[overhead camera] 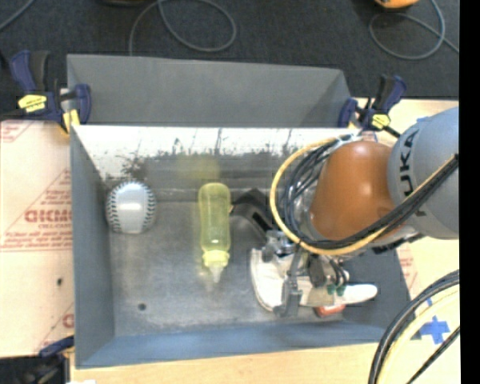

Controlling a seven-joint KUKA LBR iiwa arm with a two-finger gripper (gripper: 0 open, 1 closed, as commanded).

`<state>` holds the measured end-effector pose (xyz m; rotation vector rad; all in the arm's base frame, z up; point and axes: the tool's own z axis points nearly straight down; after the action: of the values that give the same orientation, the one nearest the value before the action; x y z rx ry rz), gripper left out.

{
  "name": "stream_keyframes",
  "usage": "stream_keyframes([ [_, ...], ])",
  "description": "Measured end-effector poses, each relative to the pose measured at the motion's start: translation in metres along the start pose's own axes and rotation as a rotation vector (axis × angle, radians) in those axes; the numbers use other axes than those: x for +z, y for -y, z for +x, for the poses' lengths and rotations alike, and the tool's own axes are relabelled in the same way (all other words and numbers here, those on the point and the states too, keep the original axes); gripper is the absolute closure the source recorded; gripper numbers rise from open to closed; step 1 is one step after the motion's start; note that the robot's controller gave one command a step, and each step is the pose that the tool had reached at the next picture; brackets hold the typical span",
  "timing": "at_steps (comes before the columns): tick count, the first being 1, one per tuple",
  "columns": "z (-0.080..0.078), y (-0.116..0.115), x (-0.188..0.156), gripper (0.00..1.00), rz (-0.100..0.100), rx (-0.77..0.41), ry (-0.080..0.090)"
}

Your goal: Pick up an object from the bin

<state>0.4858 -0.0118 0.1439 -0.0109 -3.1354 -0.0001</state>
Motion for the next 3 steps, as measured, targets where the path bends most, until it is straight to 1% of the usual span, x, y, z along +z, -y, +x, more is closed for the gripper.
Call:
stream_keyframes([
  [1, -0.002, 0.000, -0.004, 0.00, 0.000, 0.000, 0.008],
  [2, -0.004, 0.000, -0.004, 0.00, -0.001, 0.091, 0.009],
  [3, -0.018, 0.006, -0.003, 0.00, -0.002, 0.353, 0.009],
])
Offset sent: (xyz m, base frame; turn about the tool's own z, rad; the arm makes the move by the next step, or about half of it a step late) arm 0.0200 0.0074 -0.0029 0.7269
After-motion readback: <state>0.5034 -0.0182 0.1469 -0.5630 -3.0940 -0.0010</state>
